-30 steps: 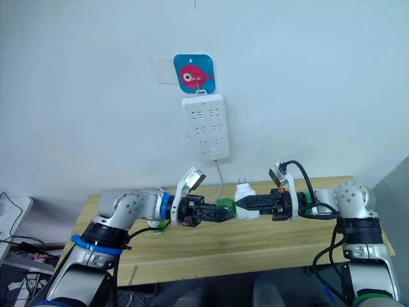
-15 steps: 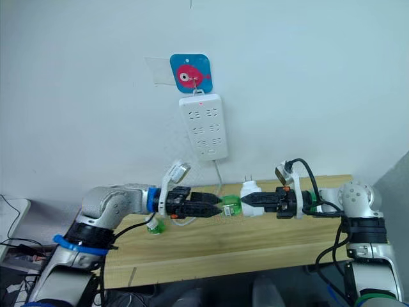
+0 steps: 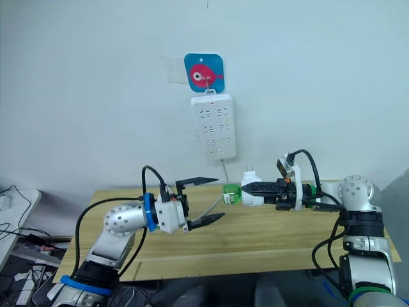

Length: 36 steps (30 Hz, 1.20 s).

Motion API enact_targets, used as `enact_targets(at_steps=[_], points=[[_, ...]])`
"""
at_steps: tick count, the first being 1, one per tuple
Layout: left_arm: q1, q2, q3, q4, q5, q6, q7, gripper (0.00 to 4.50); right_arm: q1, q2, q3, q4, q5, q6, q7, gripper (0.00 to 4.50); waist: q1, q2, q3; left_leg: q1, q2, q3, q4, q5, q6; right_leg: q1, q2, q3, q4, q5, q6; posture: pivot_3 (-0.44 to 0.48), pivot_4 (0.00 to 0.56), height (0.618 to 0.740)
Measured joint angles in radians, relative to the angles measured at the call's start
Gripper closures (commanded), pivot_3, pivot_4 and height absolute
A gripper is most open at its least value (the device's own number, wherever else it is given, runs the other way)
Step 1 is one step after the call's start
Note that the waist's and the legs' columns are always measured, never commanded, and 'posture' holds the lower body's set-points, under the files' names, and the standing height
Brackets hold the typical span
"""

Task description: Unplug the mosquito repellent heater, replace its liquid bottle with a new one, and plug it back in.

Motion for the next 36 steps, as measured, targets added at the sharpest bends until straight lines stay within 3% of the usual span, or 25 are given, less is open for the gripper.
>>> enact_targets(at_steps=[10, 13, 18, 24, 27, 29, 32, 34, 36], points=[[-0.133, -0.031, -0.045, 0.160, 0.108, -0.201, 0.160, 0.03, 0.005, -0.006, 0.009, -0.005, 0.038, 0.000, -0.011, 1.50, -0.003, 0.000, 0.000, 0.000, -0.001, 0.001, 0.001, 0.000, 0.000, 0.000, 0.001, -0.001, 0.001, 0.002, 0.003, -0.077, 0.131, 0.740], [-0.142, -0.021, -0.074, 0.174, 0.107, -0.223, 0.167, 0.61, 0.006, -0.005, 0.009, -0.007, 0.038, 0.000, -0.021, 1.50, -0.004, 0.000, 0.000, 0.000, -0.001, 0.001, 0.001, 0.000, 0.000, 0.000, 0.001, -0.001, 0.001, 0.002, 0.003, -0.079, 0.129, 0.740], [-0.144, 0.009, -0.115, 0.174, 0.095, -0.238, 0.165, 2.14, 0.014, -0.005, 0.009, -0.016, 0.039, 0.000, -0.022, 1.50, -0.004, 0.000, 0.000, 0.000, -0.001, 0.001, 0.001, 0.000, 0.000, 0.000, 0.001, -0.001, 0.001, 0.002, 0.003, -0.077, 0.126, 0.740], [-0.148, 0.041, -0.161, 0.162, 0.007, -0.195, 0.128, 2.23, 0.025, -0.004, 0.013, -0.029, 0.040, 0.000, -0.022, 1.50, -0.004, 0.000, 0.000, 0.000, -0.001, 0.000, 0.001, 0.000, 0.000, 0.000, 0.001, -0.001, 0.001, 0.002, 0.003, -0.077, 0.125, 0.740], [-0.118, 0.067, -0.196, 0.046, -0.161, 0.042, 0.039, 2.23, 0.023, -0.005, 0.010, -0.029, 0.037, 0.000, -0.017, 1.50, -0.010, 0.000, 0.000, 0.000, -0.001, 0.000, 0.001, 0.000, 0.001, 0.000, 0.001, -0.001, 0.001, 0.002, 0.004, -0.078, 0.126, 0.740], [-0.094, 0.096, -0.223, -0.093, -0.347, 0.372, -0.010, 2.23, 0.018, -0.021, 0.014, -0.035, 0.028, -0.003, -0.012, 1.50, -0.015, 0.000, 0.000, -0.001, -0.001, -0.001, 0.001, 0.000, 0.001, 0.000, 0.001, -0.002, 0.001, 0.002, 0.004, -0.075, 0.127, 0.740], [-0.112, 0.201, -0.220, -0.281, -0.799, 1.015, -0.016, 2.23, 0.017, -0.046, 0.060, -0.074, 0.019, -0.003, 0.028, 1.50, -0.026, 0.000, 0.000, -0.001, 0.000, -0.004, 0.001, 0.000, 0.001, 0.000, 0.003, -0.004, 0.002, 0.000, 0.005, -0.070, 0.130, 0.740], [-0.162, 0.233, -0.172, -0.282, -1.090, 1.378, 0.024, 2.23, 0.021, -0.052, 0.089, -0.092, 0.015, -0.006, 0.059, 1.50, -0.031, 0.000, 0.000, 0.000, 0.000, -0.004, 0.001, 0.000, 0.001, 0.000, 0.007, -0.005, 0.003, -0.001, 0.007, -0.072, 0.131, 0.740], [-0.212, 0.222, -0.127, -0.206, -1.290, 1.627, 0.079, 2.23, 0.023, -0.060, 0.112, -0.108, 0.002, -0.021, 0.086, 1.50, -0.034, 0.000, 0.000, 0.000, 0.000, -0.004, 0.002, 0.000, 0.001, 0.001, 0.008, -0.005, 0.002, -0.001, 0.007, -0.075, 0.131, 0.740]])
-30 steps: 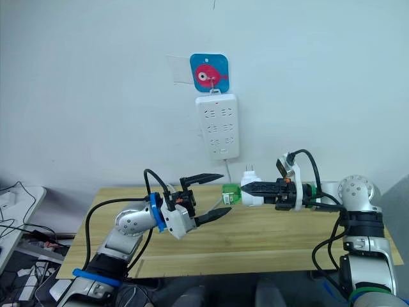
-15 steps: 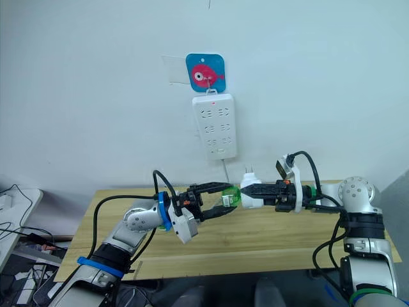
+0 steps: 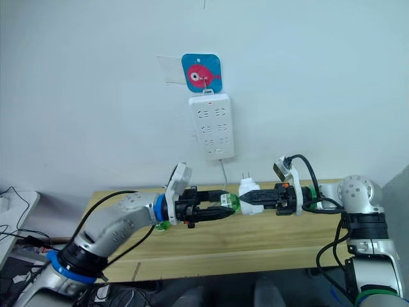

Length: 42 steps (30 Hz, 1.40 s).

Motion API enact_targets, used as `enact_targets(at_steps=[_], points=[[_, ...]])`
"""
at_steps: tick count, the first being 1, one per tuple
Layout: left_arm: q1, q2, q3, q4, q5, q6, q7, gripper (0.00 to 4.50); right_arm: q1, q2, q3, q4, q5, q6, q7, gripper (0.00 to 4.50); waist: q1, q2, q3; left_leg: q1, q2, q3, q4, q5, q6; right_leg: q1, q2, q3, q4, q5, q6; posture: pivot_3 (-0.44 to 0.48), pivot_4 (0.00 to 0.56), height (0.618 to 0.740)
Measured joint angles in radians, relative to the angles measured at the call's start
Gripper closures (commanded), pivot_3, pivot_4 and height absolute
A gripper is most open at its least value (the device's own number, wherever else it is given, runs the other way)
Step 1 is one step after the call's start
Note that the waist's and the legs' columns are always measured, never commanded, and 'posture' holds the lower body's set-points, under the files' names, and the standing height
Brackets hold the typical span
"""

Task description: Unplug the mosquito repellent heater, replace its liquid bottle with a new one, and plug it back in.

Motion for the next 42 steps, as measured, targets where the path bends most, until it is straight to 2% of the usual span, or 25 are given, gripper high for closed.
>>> enact_targets(at_steps=[2, 4, 8, 15, 18, 21, 23, 25, 29, 35, 42], points=[[-0.028, -0.046, 0.044, 0.090, -0.118, 0.144, 0.061, 2.23, 0.001, -0.007, 0.004, -0.004, -0.008, -0.020, 0.020, 1.50, -0.001, 0.000, 0.000, 0.000, -0.001, 0.000, 0.001, 0.000, 0.000, 0.000, 0.000, 0.001, 0.000, 0.000, 0.000, -0.079, 0.130, 0.740], [-0.051, -0.098, 0.085, 0.167, -0.184, 0.235, 0.119, 2.23, 0.000, -0.019, 0.004, -0.004, -0.016, -0.039, 0.034, 1.50, 0.000, -0.001, 0.000, 0.000, -0.001, 0.000, 0.002, 0.000, 0.000, 0.000, 0.000, 0.002, -0.001, 0.000, 0.000, -0.079, 0.130, 0.740], [-0.070, -0.128, 0.136, 0.185, -0.196, 0.317, 0.154, 2.23, 0.000, -0.019, 0.000, -0.003, -0.022, -0.046, 0.045, 1.50, 0.002, -0.001, 0.001, 0.000, 0.000, 0.001, 0.001, 0.000, -0.001, -0.001, -0.001, 0.004, 0.000, 0.000, -0.001, -0.084, 0.132, 0.740], [-0.071, -0.157, 0.243, 0.182, -0.161, 0.342, 0.164, 0.02, 0.018, -0.020, -0.005, -0.002, -0.039, -0.018, 0.032, 1.50, 0.006, -0.001, 0.001, -0.001, -0.001, 0.002, 0.001, 0.000, -0.001, -0.001, -0.005, 0.004, -0.001, 0.000, -0.001, -0.091, 0.137, 0.740], [-0.070, -0.157, 0.268, 0.180, -0.127, 0.339, 0.152, 0.02, 0.018, -0.020, -0.005, -0.003, -0.046, -0.018, 0.031, 1.50, 0.006, -0.001, 0.001, -0.001, -0.001, 0.003, 0.001, 0.000, -0.001, -0.001, -0.006, 0.005, -0.001, 0.000, -0.001, -0.096, 0.141, 0.740], [-0.065, -0.132, 0.282, 0.151, -0.028, 0.284, 0.119, 0.02, 0.018, -0.020, -0.006, 0.011, -0.054, -0.025, 0.031, 1.50, 0.006, -0.001, 0.001, 0.000, -0.001, 0.003, 0.001, 0.000, -0.001, -0.001, -0.006, 0.005, -0.001, 0.000, -0.001, -0.094, 0.143, 0.740], [-0.025, -0.064, 0.235, 0.035, 0.144, 0.130, 0.041, 0.02, 0.014, -0.017, -0.018, 0.036, -0.056, -0.027, 0.024, 1.50, 0.004, -0.001, 0.001, 0.000, -0.001, 0.005, -0.001, 0.001, -0.003, -0.002, -0.006, 0.006, -0.003, 0.001, -0.002, -0.085, 0.147, 0.740], [0.046, -0.005, 0.167, -0.086, 0.384, -0.142, -0.055, 0.02, 0.011, -0.018, -0.042, 0.065, -0.062, -0.029, 0.021, 1.50, 0.006, 0.000, 0.001, 0.000, 0.000, 0.007, -0.004, 0.003, -0.005, -0.002, -0.006, 0.007, -0.006, 0.002, -0.004, -0.079, 0.147, 0.740], [0.137, -0.026, 0.102, -0.140, 0.734, -0.628, -0.133, 0.02, 0.003, -0.014, -0.045, 0.073, -0.083, -0.030, 0.019, 1.50, 0.020, 0.000, 0.001, -0.002, 0.001, 0.007, -0.004, 0.002, -0.004, 0.000, -0.007, 0.007, -0.013, 0.004, -0.006, -0.073, 0.148, 0.740], [0.174, -0.094, 0.070, -0.064, 0.988, -1.091, -0.156, 0.02, -0.023, 0.011, -0.046, 0.086, -0.086, -0.026, 0.019, 1.50, 0.034, 0.000, 0.002, -0.003, 0.001, 0.007, -0.004, 0.000, -0.001, 0.000, -0.007, 0.005, -0.016, 0.007, -0.004, -0.068, 0.148, 0.740], [0.156, -0.149, 0.029, 0.081, 1.091, -1.322, -0.174, 0.02, -0.034, 0.024, -0.061, 0.096, -0.086, 0.001, 0.011, 1.50, 0.033, 0.000, 0.002, -0.003, 0.001, 0.007, -0.003, 0.000, 0.000, 0.000, -0.007, 0.004, -0.015, 0.008, -0.004, -0.075, 0.146, 0.740]])
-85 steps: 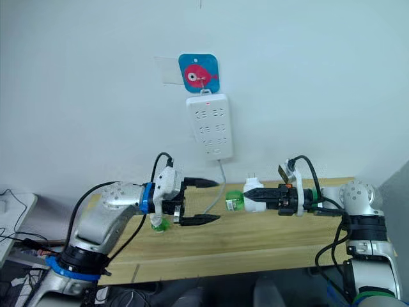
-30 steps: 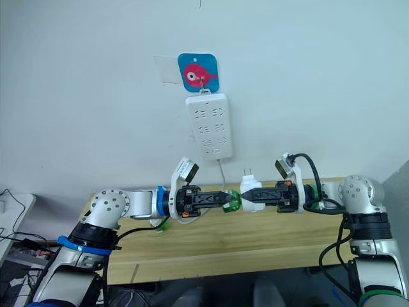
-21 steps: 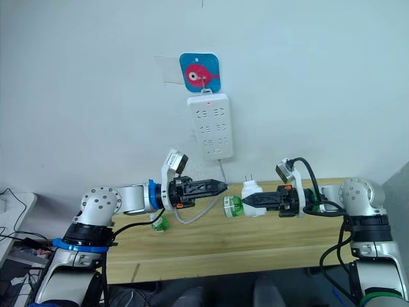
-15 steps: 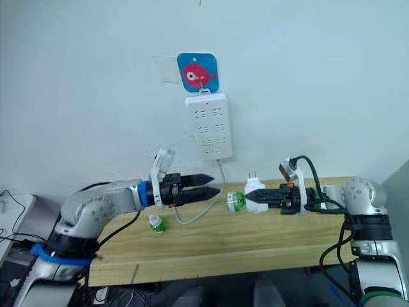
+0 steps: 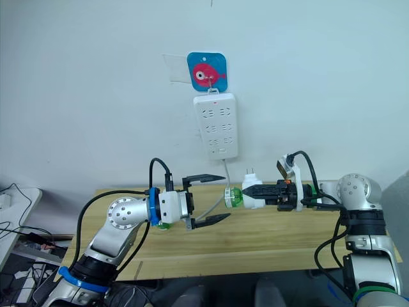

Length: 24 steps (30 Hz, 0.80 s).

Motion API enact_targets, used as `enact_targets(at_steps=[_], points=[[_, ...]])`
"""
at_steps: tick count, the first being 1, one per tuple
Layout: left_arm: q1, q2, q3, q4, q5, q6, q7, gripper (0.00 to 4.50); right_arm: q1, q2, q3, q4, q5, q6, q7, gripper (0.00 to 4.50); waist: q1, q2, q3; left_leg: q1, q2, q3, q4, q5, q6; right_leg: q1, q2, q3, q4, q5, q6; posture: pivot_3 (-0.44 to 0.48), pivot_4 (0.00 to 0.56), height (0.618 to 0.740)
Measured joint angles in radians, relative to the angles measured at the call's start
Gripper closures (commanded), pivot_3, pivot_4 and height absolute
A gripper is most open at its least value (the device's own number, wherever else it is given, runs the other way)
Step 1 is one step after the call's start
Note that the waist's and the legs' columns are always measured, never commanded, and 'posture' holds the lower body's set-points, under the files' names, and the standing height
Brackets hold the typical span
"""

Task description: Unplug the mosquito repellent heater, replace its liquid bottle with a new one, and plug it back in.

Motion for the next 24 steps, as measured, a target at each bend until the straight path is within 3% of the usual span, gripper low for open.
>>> enact_targets(at_steps=[9, 12, 24], points=[[-0.056, -0.052, -0.008, 0.141, 0.132, -0.292, 0.062, 0.02, -0.004, 0.012, -0.019, -0.003, 0.001, 0.019, -0.016, 1.50, -0.002, 0.000, 0.000, 0.000, 0.000, 0.000, 0.000, 0.000, 0.000, 0.000, 0.000, 0.000, 0.001, 0.000, 0.000, -0.086, 0.145, 0.740], [-0.056, -0.051, -0.011, 0.149, 0.144, -0.324, 0.067, 0.59, -0.004, 0.012, -0.022, -0.003, 0.001, 0.019, -0.017, 1.50, -0.002, 0.000, 0.000, 0.000, 0.000, 0.000, 0.000, 0.000, 0.000, 0.000, 0.000, 0.000, 0.001, 0.000, 0.001, -0.086, 0.145, 0.740], [-0.058, -0.049, -0.035, 0.161, 0.110, -0.320, 0.083, 4.01, -0.004, 0.003, -0.030, -0.003, 0.001, 0.016, -0.050, 1.50, -0.003, 0.000, 0.000, 0.000, 0.000, 0.000, 0.001, 0.000, 0.000, 0.000, 0.001, 0.000, 0.001, 0.000, 0.001, -0.084, 0.144, 0.740]])
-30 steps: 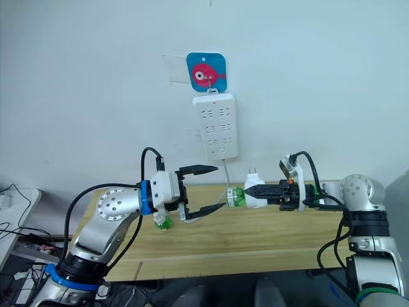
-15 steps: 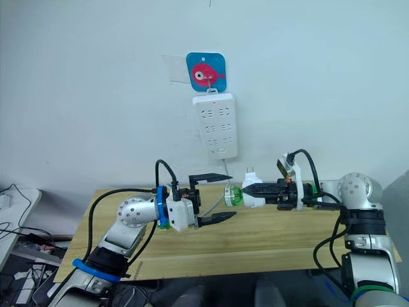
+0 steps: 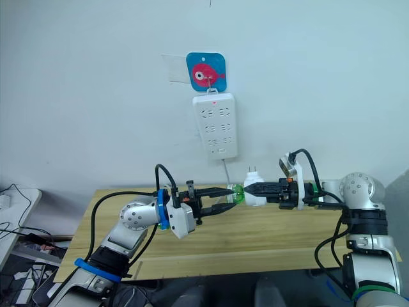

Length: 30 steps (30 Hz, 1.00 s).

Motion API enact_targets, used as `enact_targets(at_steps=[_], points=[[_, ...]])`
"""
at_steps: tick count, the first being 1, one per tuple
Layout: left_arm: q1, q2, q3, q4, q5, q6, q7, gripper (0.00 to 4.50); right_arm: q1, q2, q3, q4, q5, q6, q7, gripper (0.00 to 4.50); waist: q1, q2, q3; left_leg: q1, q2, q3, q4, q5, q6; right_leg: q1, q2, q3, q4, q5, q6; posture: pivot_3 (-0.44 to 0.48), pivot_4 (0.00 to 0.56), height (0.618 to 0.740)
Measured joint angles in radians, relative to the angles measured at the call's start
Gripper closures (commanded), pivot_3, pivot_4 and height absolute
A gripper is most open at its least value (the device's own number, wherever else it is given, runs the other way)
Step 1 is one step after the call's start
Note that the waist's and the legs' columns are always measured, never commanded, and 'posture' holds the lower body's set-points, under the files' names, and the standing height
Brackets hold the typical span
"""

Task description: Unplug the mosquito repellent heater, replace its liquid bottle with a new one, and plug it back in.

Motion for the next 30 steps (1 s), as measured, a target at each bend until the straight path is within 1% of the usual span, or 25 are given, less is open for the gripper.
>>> enact_targets(at_steps=[1, 2, 3, 6, 9, 14, 17, 20, 24, 30], points=[[0.000, 0.000, -0.003, -0.002, -0.009, 0.004, -0.002, 4.31, 0.000, 0.000, 0.000, 0.000, 0.000, 0.000, -0.001, 1.50, 0.000, 0.000, 0.000, 0.000, 0.000, 0.000, 0.000, 0.000, 0.000, 0.000, 0.000, 0.000, 0.000, 0.000, 0.000, -0.083, 0.144, 0.740], [0.001, 0.000, -0.005, -0.008, -0.022, 0.019, -0.009, 4.45, 0.000, 0.000, 0.000, 0.000, 0.000, 0.001, -0.002, 1.50, 0.000, 0.000, 0.000, 0.000, 0.000, 0.000, 0.000, 0.000, 0.000, 0.000, 0.000, 0.000, 0.000, 0.000, 0.000, -0.083, 0.144, 0.740], [0.002, 0.000, -0.006, -0.026, -0.048, 0.057, -0.020, 4.45, 0.000, 0.000, 0.000, 0.000, 0.001, 0.001, -0.002, 1.50, 0.000, 0.000, 0.000, 0.000, 0.000, 0.000, 0.000, 0.000, 0.000, 0.000, 0.000, 0.000, 0.000, 0.000, 0.000, -0.083, 0.144, 0.740], [0.001, 0.001, -0.007, -0.050, -0.073, 0.111, -0.028, 4.45, 0.000, 0.000, 0.000, 0.000, 0.001, 0.001, -0.002, 1.50, -0.001, 0.000, 0.000, 0.000, 0.000, 0.000, 0.000, 0.000, 0.000, 0.000, 0.000, 0.000, 0.000, 0.000, 0.000, -0.081, 0.142, 0.740], [-0.004, 0.003, -0.005, -0.053, -0.070, 0.105, -0.026, 3.88, 0.000, 0.000, 0.000, 0.000, 0.001, 0.003, -0.002, 1.50, -0.001, 0.000, 0.000, 0.000, 0.000, 0.000, 0.000, 0.000, 0.000, 0.000, 0.001, 0.000, 0.000, 0.000, 0.000, -0.081, 0.141, 0.740], [-0.012, 0.043, -0.005, -0.023, -0.051, 0.050, -0.038, 2.40, 0.000, 0.002, 0.001, 0.000, 0.004, 0.004, 0.010, 1.50, -0.001, 0.000, 0.000, 0.000, 0.000, 0.000, 0.000, 0.000, 0.000, 0.000, 0.001, 0.000, 0.000, 0.000, 0.000, -0.082, 0.140, 0.740], [-0.011, 0.048, -0.004, -0.007, -0.029, 0.015, -0.030, 1.69, 0.000, 0.003, 0.001, 0.000, 0.007, 0.004, 0.016, 1.50, -0.001, 0.000, 0.000, 0.000, 0.000, 0.000, 0.000, 0.000, 0.000, 0.000, 0.001, 0.000, 0.000, 0.000, 0.000, -0.082, 0.138, 0.740], [-0.015, 0.039, -0.001, 0.034, 0.013, -0.014, 0.008, 0.95, 0.000, 0.003, 0.001, -0.002, 0.013, 0.004, 0.017, 1.50, -0.001, 0.000, 0.000, 0.000, 0.000, 0.000, 0.000, 0.000, 0.000, 0.000, 0.001, 0.000, 0.000, 0.000, 0.000, -0.080, 0.135, 0.740], [-0.032, 0.026, 0.000, 0.072, 0.056, -0.034, 0.050, 0.95, 0.000, 0.004, 0.001, -0.010, 0.022, 0.004, 0.018, 1.50, -0.001, 0.000, 0.000, 0.000, 0.000, 0.000, 0.000, 0.000, 0.000, 0.000, 0.001, 0.000, 0.000, 0.000, 0.000, -0.080, 0.135, 0.740], [-0.042, 0.019, -0.001, 0.079, 0.073, -0.047, 0.077, 0.95, 0.000, 0.004, 0.012, -0.011, 0.024, 0.004, 0.018, 1.50, -0.001, 0.000, 0.000, 0.000, 0.000, 0.000, 0.000, 0.000, 0.000, 0.000, 0.000, 0.000, 0.000, 0.000, 0.000, -0.080, 0.131, 0.740]])
